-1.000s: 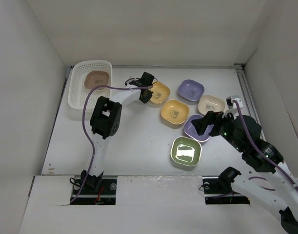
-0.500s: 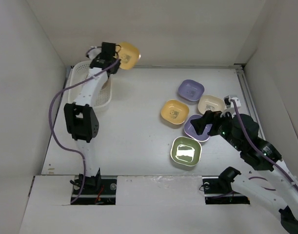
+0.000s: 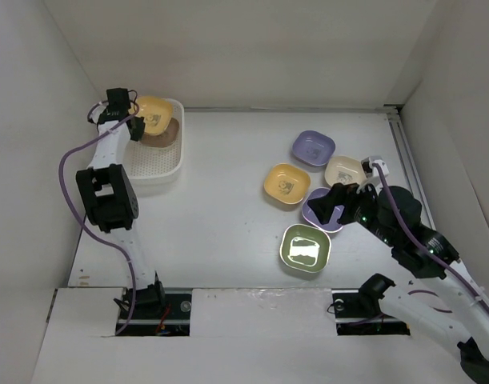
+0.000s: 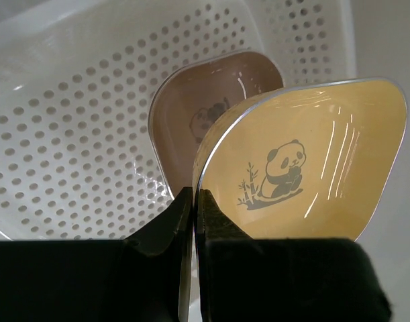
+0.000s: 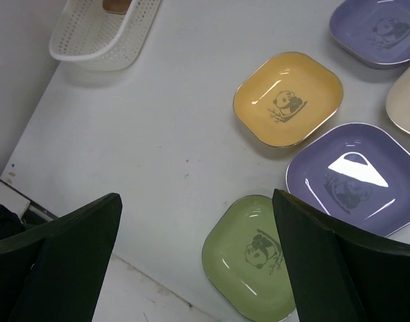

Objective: Place the plates into the plastic bin on the countertop

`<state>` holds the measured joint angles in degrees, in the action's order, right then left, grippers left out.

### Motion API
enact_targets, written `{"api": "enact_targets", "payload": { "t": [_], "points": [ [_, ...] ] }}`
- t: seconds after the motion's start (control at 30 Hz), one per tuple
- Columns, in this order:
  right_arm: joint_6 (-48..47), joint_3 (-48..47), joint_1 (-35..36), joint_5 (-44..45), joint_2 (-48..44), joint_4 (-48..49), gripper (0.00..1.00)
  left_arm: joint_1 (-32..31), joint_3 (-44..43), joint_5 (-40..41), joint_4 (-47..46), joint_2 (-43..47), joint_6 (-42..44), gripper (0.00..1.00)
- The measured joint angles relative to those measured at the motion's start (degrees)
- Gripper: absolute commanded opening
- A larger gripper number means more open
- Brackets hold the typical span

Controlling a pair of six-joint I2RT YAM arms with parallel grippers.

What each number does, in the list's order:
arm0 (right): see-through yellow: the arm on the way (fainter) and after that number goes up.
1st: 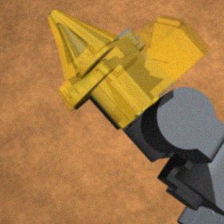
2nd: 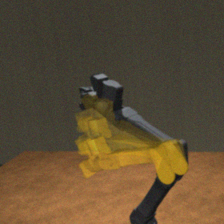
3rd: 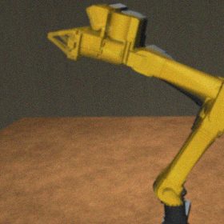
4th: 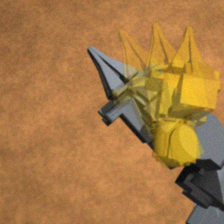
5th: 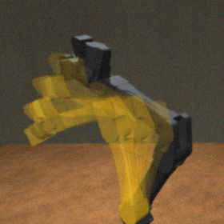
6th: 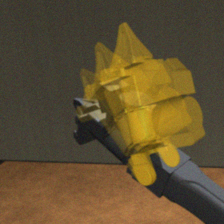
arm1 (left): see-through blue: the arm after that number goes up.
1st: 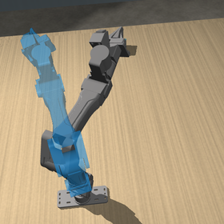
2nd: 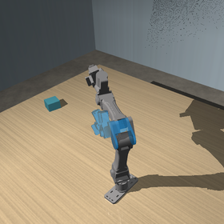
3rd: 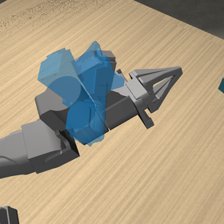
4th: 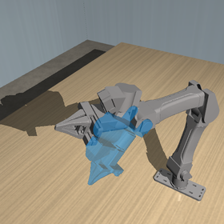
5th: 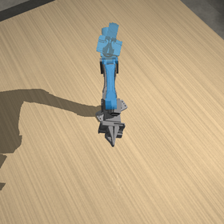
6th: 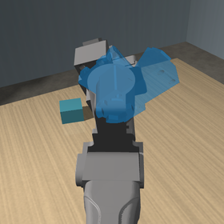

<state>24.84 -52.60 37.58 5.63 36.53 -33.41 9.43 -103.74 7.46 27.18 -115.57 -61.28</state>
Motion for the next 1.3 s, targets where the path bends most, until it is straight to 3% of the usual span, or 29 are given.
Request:
{"api": "enact_targets", "payload": {
  "t": [0.33,0.4,0.47,0.5,0.63,0.67,0.73,0.77,0.97,1.1,1.2,1.3],
  "points": [
    [0.1,0.1,0.0,-0.9,0.6,0.6,1.00,-0.3,1.2,-4.2,0.1,-4.9,0.8,0.00],
    [0.2,0.1,0.0,-1.0,0.6,0.5,1.00,-0.1,1.2,-4.5,0.3,-6.0,0.8,0.12],
    [0.2,0.1,0.0,-1.0,0.6,0.4,1.00,0.2,1.2,-5.0,0.3,-6.5,0.6,0.12],
    [0.3,0.1,0.0,-1.0,0.6,0.4,1.00,0.3,1.2,-5.2,0.4,-6.6,0.5,0.17],
    [0.3,0.1,0.0,-1.0,0.6,0.4,1.00,0.6,1.2,-6.9,-0.5,-6.6,0.4,0.69],
    [0.3,0.1,0.0,-1.0,0.6,0.4,1.00,0.7,1.2,-7.1,-0.7,-6.6,0.4,0.86],
    [0.3,0.1,0.0,-1.0,0.6,0.4,1.00,0.7,1.4,-7.5,-1.2,-6.5,0.0,0.91],
    [0.3,0.1,0.0,-1.0,0.6,0.4,1.00,0.7,1.6,-7.6,-1.4,-6.4,-0.1,0.99],
    [0.3,0.1,0.0,-1.1,0.6,0.4,1.00,0.5,2.1,-8.0,-0.3,-3.7,1.1,0.99],
    [0.3,0.1,0.0,-1.0,0.6,0.4,1.00,-1.3,5.9,-6.8,-1.7,3.2,2.8,0.99],
    [0.3,0.0,0.0,0.0,0.7,0.4,1.00,-7.0,13.5,-3.9,-3.1,12.5,3.2,0.99],
    [0.6,-0.3,0.0,1.5,1.1,0.2,1.00,-18.1,20.1,-0.1,-4.9,20.5,2.2,0.99]
  ]
}}
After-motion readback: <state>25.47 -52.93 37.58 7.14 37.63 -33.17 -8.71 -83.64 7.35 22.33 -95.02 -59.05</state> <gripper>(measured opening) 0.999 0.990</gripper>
